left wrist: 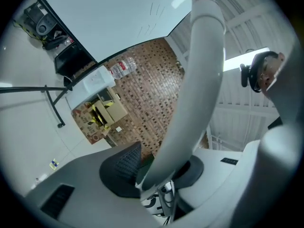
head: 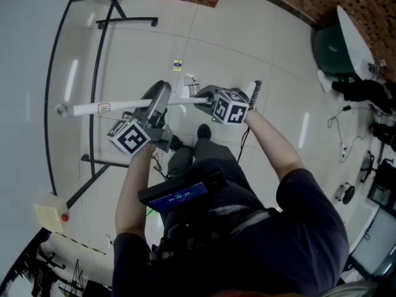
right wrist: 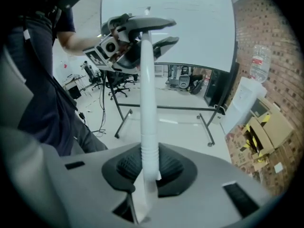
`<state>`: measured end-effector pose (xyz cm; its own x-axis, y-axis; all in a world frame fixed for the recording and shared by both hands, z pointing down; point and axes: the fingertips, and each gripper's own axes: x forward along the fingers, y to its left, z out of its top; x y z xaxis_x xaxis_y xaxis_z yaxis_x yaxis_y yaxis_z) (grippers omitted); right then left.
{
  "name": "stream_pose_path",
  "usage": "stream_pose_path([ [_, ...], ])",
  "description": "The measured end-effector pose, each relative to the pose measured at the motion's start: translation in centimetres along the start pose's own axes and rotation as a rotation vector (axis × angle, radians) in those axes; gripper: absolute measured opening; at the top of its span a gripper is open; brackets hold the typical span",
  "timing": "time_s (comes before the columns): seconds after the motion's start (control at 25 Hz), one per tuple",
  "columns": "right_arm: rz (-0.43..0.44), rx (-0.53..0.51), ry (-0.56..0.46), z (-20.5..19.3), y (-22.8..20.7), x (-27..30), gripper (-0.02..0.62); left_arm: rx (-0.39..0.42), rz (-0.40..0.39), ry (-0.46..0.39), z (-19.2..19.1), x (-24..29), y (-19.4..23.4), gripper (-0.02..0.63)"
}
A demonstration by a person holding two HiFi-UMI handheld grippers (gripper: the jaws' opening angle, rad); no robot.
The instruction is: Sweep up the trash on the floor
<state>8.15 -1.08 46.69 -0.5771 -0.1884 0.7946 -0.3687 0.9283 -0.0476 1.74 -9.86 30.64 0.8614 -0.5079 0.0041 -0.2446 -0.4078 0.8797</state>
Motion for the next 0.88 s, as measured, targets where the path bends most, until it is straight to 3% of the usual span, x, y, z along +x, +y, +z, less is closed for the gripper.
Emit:
stream_pose_path([
  [0.08,0.064,-0.019,-0.014,0.3,0.7,-1.1,0.084,0.046,-0.053,0.004,0.0,0.7,-2.3,0.208],
  [0.2,0.131,-0.041,-0.047,0.7,1.3,-2.4,0.084,0.192,-0.086,0.021,-0.5,1.6,-5.4,0.236],
  [0.28,0.157,-0.038,-0.076,0.5,1.7,-2.9,0.084,0.246,-0.113,0.051,-1.6,2.1,-7.3,0.289],
  [0.48,0.2,-0.019,-0.113,0.0,2.0,-4.3,0.084,0.282,-0.2,0.091,-3.6,3.0,-10.9,0.305],
  [0.64,0.251,-0.013,-0.157,1.2,2.7,-4.5,0.083,0.392,-0.214,0.135,-4.0,4.9,-12.2,0.304],
  [0.8,0.29,0.012,-0.219,2.6,2.8,-5.3,0.081,0.515,-0.208,0.206,-4.6,6.0,-13.1,0.236],
  [0.88,0.311,-0.004,-0.228,3.3,3.2,-5.5,0.081,0.54,-0.207,0.229,-5.0,6.5,-13.5,0.236],
])
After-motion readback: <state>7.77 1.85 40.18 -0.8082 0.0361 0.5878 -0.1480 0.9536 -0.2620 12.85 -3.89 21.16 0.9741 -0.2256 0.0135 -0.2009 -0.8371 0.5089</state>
